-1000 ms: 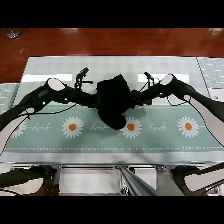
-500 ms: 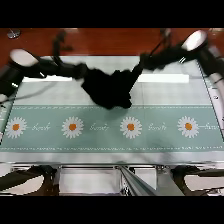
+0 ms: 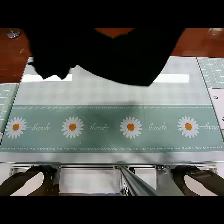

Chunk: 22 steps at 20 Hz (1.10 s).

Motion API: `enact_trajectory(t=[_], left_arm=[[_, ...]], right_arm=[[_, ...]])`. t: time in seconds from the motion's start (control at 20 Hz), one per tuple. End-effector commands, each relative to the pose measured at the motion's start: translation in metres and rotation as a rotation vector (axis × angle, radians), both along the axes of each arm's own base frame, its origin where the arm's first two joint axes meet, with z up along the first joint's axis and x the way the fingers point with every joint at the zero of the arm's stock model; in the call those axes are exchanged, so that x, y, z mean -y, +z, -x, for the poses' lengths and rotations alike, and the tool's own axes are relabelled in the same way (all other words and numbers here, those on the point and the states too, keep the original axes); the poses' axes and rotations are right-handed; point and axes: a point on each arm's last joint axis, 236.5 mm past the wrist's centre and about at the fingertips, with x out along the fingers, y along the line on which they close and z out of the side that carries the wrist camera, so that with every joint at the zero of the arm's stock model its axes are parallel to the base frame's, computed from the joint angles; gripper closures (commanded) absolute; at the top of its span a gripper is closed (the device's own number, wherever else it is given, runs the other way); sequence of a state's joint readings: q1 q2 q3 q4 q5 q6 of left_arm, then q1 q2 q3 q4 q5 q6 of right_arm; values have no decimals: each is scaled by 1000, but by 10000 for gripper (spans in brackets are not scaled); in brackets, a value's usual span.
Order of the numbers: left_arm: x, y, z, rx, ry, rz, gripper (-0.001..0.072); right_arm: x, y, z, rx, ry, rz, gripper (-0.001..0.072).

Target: Fold the shirts.

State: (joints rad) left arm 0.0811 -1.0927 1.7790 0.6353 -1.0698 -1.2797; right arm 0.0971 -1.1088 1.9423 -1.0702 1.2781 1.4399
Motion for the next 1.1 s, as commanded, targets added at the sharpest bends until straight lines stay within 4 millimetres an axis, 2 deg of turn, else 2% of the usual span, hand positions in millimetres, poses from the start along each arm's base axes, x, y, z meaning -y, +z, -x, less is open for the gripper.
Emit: enact_trajectory(t=[0.0,0.1,0.2,0.25,0.35,0.5,0.6,0.65,0.75,0.8,0.9,0.95,1.05], left_arm=[[-36,72,70,218,150,-61,685],[-66,76,103,258,309,-194,685],[-99,62,133,205,493,-317,685],[-113,50,147,153,562,-372,685],[-127,32,165,86,644,-391,685],[-151,-8,171,-31,732,-385,685],[-147,-63,160,-180,670,-388,685],[-140,-99,153,-282,610,-382,685],[-125,-183,140,-511,478,-378,685],[-119,-225,133,-608,431,-368,685],[-112,-293,109,-719,390,-321,684],[-109,-316,91,-732,390,-277,685],[-105,-349,53,-726,417,-187,685]], right_arm=[[42,60,83,213,-128,90,677],[72,77,120,279,-239,115,677],[100,85,153,303,-352,111,677],[107,82,167,292,-377,111,677],[119,63,185,219,-416,133,677],[141,27,187,62,-503,184,677],[154,3,179,-24,-555,212,677],[154,-11,170,-69,-562,220,677],[154,-52,148,-181,-557,268,678],[158,-80,132,-256,-564,317,679],[181,-133,93,-367,-634,419,679],[191,-158,69,-419,-659,424,679],[194,-197,18,-501,-646,297,678]])
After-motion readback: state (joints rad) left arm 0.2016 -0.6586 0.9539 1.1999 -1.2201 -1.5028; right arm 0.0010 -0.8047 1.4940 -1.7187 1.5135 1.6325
